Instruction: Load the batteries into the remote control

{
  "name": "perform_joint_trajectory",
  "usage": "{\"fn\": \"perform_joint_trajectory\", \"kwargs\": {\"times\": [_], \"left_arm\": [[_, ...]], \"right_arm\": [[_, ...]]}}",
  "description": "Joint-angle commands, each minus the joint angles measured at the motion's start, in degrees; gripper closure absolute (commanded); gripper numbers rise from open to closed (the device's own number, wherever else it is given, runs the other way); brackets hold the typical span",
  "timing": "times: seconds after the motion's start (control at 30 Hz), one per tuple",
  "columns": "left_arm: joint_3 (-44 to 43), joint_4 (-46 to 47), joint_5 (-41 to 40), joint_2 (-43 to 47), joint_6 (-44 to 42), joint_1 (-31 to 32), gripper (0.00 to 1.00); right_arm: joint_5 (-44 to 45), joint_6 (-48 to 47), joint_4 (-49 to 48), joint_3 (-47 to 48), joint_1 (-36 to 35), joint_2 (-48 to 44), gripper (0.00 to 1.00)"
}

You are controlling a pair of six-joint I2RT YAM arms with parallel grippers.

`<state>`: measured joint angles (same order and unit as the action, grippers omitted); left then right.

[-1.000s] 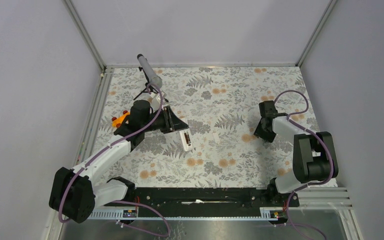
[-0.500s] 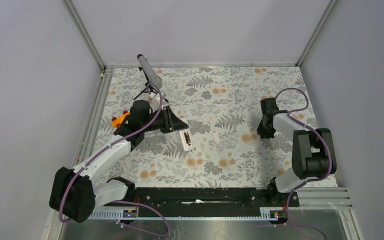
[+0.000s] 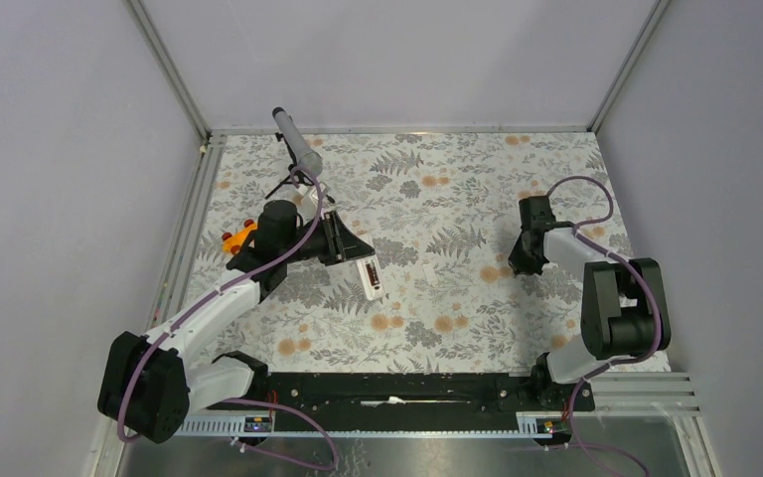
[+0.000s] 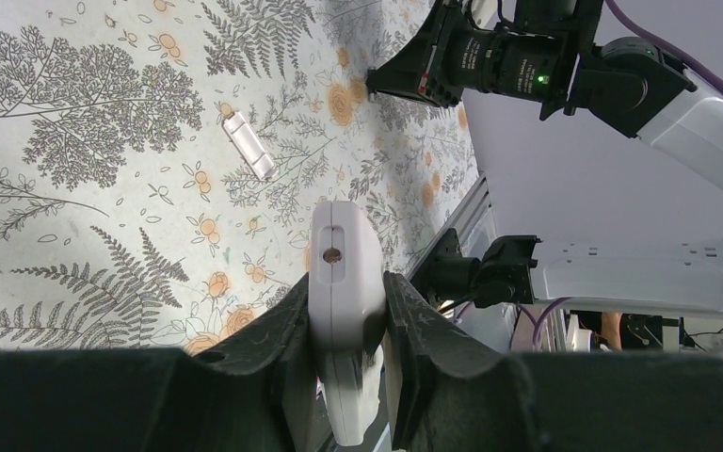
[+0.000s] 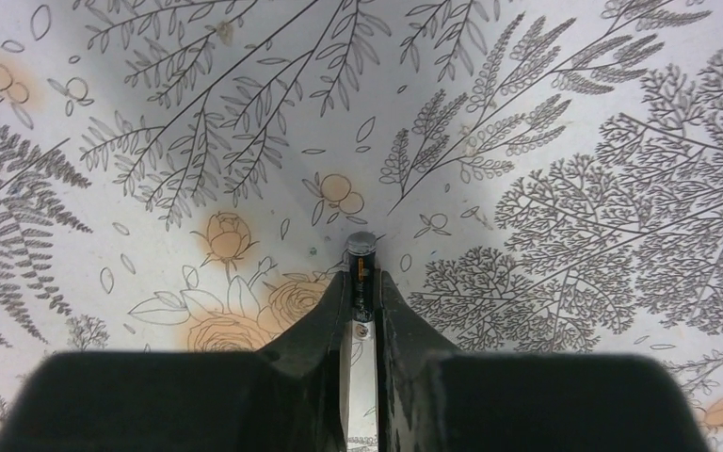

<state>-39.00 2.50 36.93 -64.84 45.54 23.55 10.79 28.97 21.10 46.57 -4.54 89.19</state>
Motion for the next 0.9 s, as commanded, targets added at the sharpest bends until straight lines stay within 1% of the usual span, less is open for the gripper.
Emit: {"fn": "perform_joint_trajectory", "kwargs": {"times": [0.0, 0.1, 0.17, 0.23, 0.37, 0.43, 0.5, 0.63, 0.67, 0.77, 0.87], "left_arm": [[1.5, 7.0, 2.2, 1.1, 0.8, -0.2, 1.0], [2.9, 10.8, 2.9, -0.9, 2.2, 0.5, 1.0], [4.2, 14.3, 2.5, -2.3, 4.1, 2.0, 1.0], [5.5, 18.6, 1.4, -4.3, 6.5, 5.1, 1.0], [8.0, 27.6, -2.1, -8.2, 10.0, 10.1, 1.0], [10.6, 35.6, -2.8, -10.6, 13.5, 11.1, 1.0], [12.9, 45.5, -2.2, -14.0, 18.3, 11.5, 1.0], [15.1, 63.1, -0.8, -22.1, 29.3, 11.8, 1.0], [15.4, 65.1, -0.8, -24.1, 31.9, 11.8, 1.0], [15.8, 74.8, -1.1, -29.1, 38.3, 12.4, 1.0], [14.9, 78.4, -0.8, -31.8, 41.2, 13.1, 1.0]], "right_arm": [[-6.5, 1.7, -0.6, -2.7, 0.0, -2.4, 0.89], [-14.1, 3.4, -3.9, -5.3, -0.1, -7.5, 0.89], [-20.6, 4.1, -6.5, -7.6, -0.2, -11.9, 0.87], [-28.7, 4.7, -8.8, -9.8, -0.8, -18.0, 0.86], [-37.5, 5.3, -9.3, -11.7, -3.8, -27.6, 0.86], [-39.9, 5.6, -9.4, -12.0, -6.9, -31.6, 0.86], [-42.1, 6.7, -11.2, -12.2, -11.1, -34.7, 0.86], [-45.6, 10.8, -15.7, -11.8, -18.4, -37.4, 0.87], [-45.2, 10.7, -14.9, -11.2, -19.7, -37.4, 0.87], [-43.5, 9.1, -10.6, -7.4, -22.2, -35.8, 0.87], [-42.6, 8.3, -7.5, -4.3, -25.3, -33.4, 0.86]]}}
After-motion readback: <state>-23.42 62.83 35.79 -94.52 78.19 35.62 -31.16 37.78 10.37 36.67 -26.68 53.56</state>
